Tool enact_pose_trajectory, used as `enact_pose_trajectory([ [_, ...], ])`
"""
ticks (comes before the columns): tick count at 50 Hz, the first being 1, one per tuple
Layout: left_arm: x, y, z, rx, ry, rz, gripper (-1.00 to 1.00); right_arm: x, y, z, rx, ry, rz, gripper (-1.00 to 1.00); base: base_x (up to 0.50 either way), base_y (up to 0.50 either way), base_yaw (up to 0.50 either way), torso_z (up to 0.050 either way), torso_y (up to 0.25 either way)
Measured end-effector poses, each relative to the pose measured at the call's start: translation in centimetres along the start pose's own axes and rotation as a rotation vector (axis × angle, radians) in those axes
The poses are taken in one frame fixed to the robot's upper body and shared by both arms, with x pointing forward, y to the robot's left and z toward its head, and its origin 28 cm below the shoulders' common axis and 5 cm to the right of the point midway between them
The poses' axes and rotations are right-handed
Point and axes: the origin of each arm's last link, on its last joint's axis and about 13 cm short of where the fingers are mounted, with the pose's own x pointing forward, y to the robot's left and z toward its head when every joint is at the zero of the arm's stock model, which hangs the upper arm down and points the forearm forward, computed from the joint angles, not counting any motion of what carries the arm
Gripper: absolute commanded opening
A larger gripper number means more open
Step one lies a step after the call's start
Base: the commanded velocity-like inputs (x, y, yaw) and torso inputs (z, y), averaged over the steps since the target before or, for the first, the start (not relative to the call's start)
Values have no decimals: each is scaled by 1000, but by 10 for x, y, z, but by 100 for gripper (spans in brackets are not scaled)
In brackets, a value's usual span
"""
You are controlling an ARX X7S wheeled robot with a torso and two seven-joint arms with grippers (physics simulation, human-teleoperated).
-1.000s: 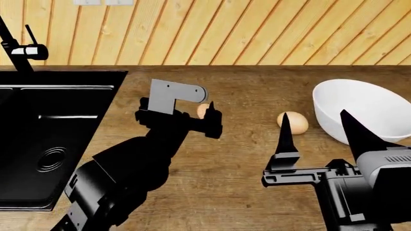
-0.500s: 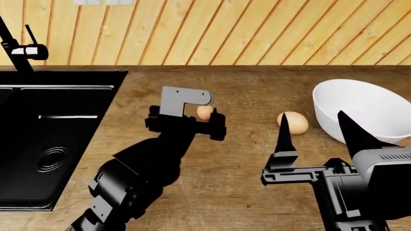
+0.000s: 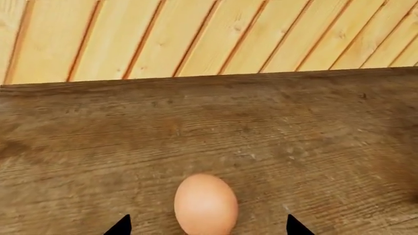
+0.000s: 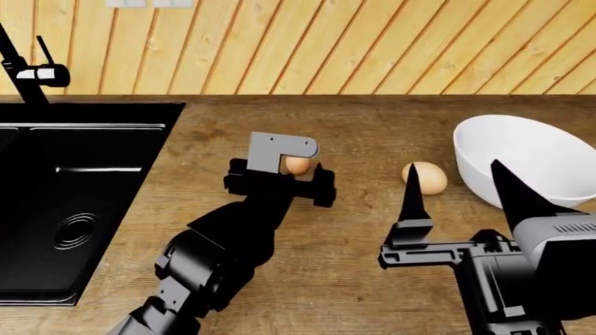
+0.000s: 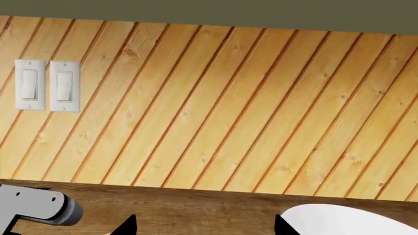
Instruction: Place the eggs and milk next to the bowl.
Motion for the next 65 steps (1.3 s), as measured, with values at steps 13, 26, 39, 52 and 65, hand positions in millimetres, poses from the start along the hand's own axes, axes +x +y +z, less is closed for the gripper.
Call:
enact_pose_trajectory([
  [13,12,-3,-3,5,14,-2,100,1,0,-2,1,5,-1,100,0,0,0,0,0],
  [26,23,-3,-8,4,30,6,100,2,0,-1,-2,5,0,100,0,0,0,0,0],
  [39,33,-3,-15,39,40,22,100,3,-1,-4,1,8,1,100,0,0,0,0,0],
  [52,39,-6,-16,52,33,18,-100,4,-2,-7,5,12,-1,100,0,0,0,0,0],
  [65,37,-6,-17,74,22,28,-100,3,-2,-8,5,12,-4,100,0,0,0,0,0],
])
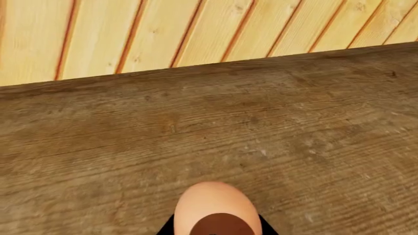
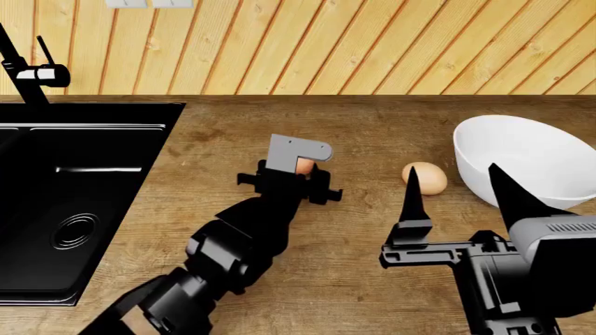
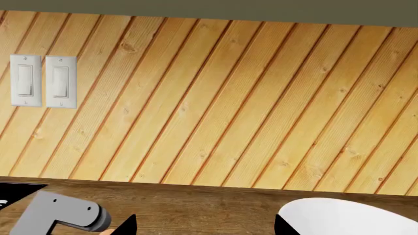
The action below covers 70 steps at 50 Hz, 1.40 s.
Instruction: Place the eggs and milk next to the bowl.
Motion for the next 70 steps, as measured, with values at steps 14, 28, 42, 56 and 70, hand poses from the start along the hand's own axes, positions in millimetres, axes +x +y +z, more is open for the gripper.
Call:
enact_pose_trajectory([
  [14,-19,4,13,-26,-77,-12,-100,-2,0,3,-2,-12,0,100,0,0,0,0,0],
  [28,-64,9,39,-51,-183,-85,-100,-1,0,8,-2,-28,2,100,0,0,0,0,0],
  [42,-109,8,54,-40,-252,-169,-100,-2,-2,13,2,-50,-3,100,0,0,0,0,0],
  [56,-130,7,56,3,-277,-252,-100,-3,-2,15,0,-64,2,100,0,0,0,0,0],
  [70,-134,6,54,91,-264,-405,-100,-3,-1,17,2,-76,16,100,0,0,0,0,0],
])
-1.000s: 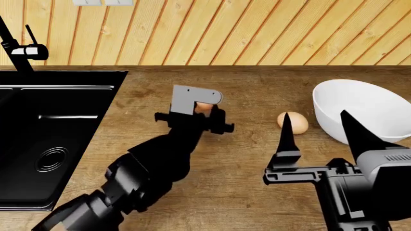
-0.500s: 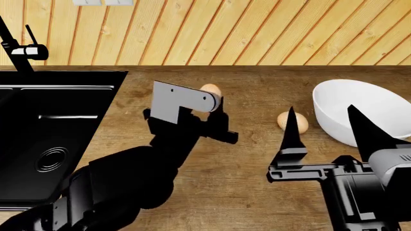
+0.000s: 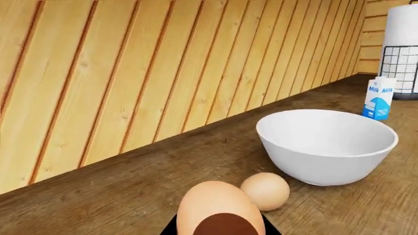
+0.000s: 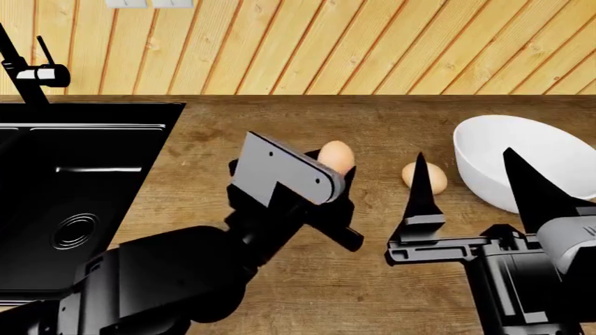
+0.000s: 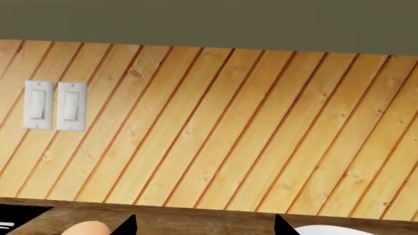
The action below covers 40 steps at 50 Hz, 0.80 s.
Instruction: Place the eggs and milk next to the bowl.
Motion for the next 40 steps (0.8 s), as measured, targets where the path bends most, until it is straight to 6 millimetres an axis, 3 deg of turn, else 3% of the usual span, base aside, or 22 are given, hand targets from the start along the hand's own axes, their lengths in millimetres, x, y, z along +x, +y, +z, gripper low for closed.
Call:
enact_pose_trajectory([
  [40,21,-5,-22,120,105,-255,-100,0,1,4,10,-29,17,100,0,0,0,0,0],
])
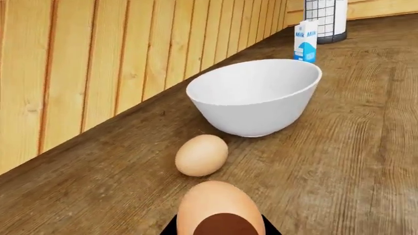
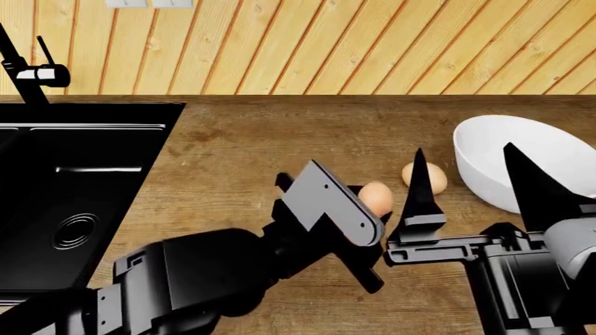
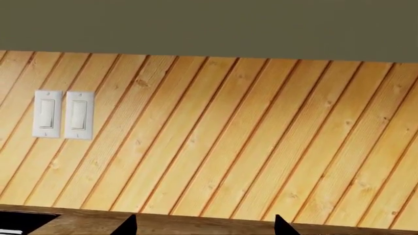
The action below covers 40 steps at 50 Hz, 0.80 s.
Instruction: Place the eggs and milk next to the bowl.
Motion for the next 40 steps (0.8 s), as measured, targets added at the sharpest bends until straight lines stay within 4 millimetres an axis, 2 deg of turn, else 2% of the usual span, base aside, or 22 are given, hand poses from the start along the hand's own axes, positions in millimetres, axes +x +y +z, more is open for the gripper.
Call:
enact_pose_trajectory([
  [40,36,-6,-10,40,50,-93,-100,-1,-2,-6,18,0,1,100,0,0,0,0,0],
])
